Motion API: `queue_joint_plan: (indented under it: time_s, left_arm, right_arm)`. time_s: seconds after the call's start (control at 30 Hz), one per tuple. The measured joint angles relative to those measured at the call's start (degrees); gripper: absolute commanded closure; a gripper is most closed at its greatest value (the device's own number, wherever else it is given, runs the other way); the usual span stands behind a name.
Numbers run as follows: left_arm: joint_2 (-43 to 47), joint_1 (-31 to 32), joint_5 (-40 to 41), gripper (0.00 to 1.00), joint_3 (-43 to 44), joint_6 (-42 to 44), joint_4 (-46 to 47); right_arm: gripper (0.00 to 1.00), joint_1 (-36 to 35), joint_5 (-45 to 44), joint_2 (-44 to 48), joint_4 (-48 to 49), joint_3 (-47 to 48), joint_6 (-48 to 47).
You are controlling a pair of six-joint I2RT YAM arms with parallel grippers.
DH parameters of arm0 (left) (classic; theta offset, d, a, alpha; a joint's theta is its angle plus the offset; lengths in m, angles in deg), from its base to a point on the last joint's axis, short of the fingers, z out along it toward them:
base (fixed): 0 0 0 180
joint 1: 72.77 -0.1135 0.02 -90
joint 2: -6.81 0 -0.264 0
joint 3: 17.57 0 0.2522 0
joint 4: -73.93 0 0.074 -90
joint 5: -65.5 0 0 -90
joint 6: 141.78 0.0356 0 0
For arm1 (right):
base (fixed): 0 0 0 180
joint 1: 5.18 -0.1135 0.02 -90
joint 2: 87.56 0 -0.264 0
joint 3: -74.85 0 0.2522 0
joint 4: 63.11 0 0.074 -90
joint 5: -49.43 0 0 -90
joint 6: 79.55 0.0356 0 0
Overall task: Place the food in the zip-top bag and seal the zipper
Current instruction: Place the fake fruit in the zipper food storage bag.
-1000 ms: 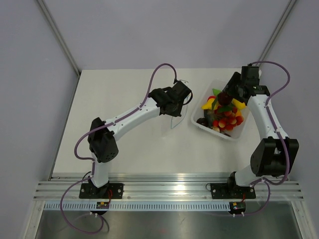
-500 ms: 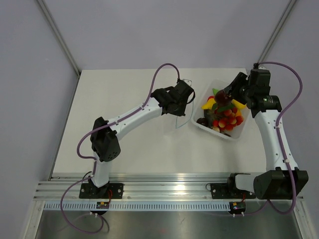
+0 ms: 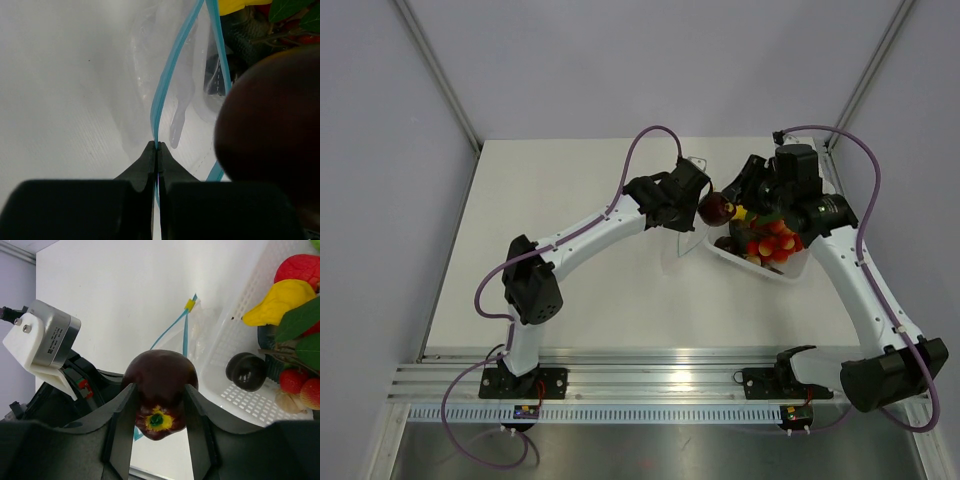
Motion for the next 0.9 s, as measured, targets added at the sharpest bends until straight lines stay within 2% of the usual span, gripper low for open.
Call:
queue_joint_plan:
  time_s: [0.23,0.6,0.73,0.77,0.9]
  left_arm:
    - [0.0,0.0,-0.2,1.0,0.0,-0.1,0.0]
    - [0.0,0.0,-1.2,1.0,0.0,-0.5,0.1]
    - [0.0,0.0,-1.7,1.0,0.0,-0.5,0.1]
    - [0.0,0.0,-1.7,1.0,0.0,-0.5,0.2]
    - [0.0,0.0,-1.7,1.0,-0.5,-0.5,0.8]
  right_arm:
    - [0.64,-2.7,0.7,-2.4,2.1,-1.2,1.9]
    - [0.6,-2.8,1.6,-5.0,4.1,-5.6,2.9]
    - [0.47,-2.8,1.4,-5.1,4.0,-5.6,2.9]
    - [0.4,-2.8,1.4,-5.2,4.0,-5.6,2.7]
    - [0.37,-2.8,1.3,-5.7,4.0,-6.4,2.3]
